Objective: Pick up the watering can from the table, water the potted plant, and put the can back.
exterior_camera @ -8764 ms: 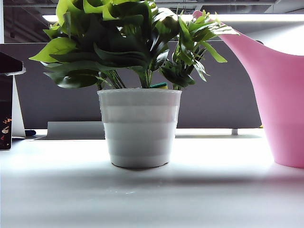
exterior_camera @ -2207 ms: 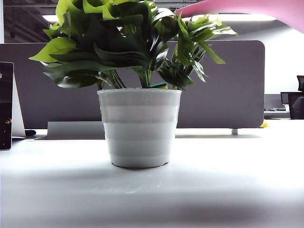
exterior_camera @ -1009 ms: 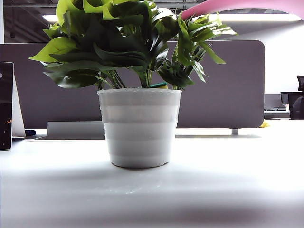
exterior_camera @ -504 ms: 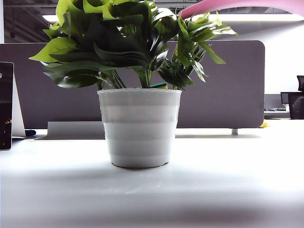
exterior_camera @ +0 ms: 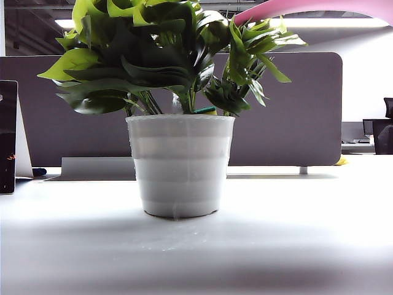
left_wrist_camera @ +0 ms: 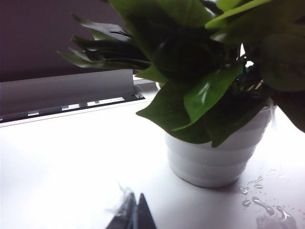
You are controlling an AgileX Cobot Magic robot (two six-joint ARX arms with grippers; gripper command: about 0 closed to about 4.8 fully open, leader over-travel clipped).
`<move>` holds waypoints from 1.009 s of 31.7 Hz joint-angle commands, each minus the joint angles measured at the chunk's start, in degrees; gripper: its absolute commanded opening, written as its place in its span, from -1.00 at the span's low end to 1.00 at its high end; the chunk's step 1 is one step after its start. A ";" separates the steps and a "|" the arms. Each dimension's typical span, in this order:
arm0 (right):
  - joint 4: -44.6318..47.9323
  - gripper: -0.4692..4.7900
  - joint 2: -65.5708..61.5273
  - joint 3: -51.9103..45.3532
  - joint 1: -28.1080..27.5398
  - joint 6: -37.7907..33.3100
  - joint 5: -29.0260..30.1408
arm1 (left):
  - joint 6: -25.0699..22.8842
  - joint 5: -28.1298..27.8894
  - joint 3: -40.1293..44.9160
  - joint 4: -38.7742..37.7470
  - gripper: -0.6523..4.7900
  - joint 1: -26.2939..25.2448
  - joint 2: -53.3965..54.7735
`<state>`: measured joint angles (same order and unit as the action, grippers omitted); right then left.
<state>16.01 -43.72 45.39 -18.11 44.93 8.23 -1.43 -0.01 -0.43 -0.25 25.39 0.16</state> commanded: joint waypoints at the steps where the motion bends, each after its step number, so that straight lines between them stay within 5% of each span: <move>1: 6.25 -0.84 0.81 1.29 0.11 -2.19 -0.39 | 0.15 0.22 -0.07 0.31 -0.78 -0.13 0.07; 25: -16.06 -0.84 5.90 1.14 -0.26 -22.43 -7.19 | 0.15 0.20 -0.07 0.31 -0.78 -0.15 0.07; 32: -15.15 -0.85 5.81 0.20 -0.37 -29.42 -7.19 | 0.15 0.22 -0.07 0.31 -0.78 -0.22 0.07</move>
<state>-6.15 -38.48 44.49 -18.33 20.67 1.21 -1.43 -0.01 -0.45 -0.27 25.36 0.19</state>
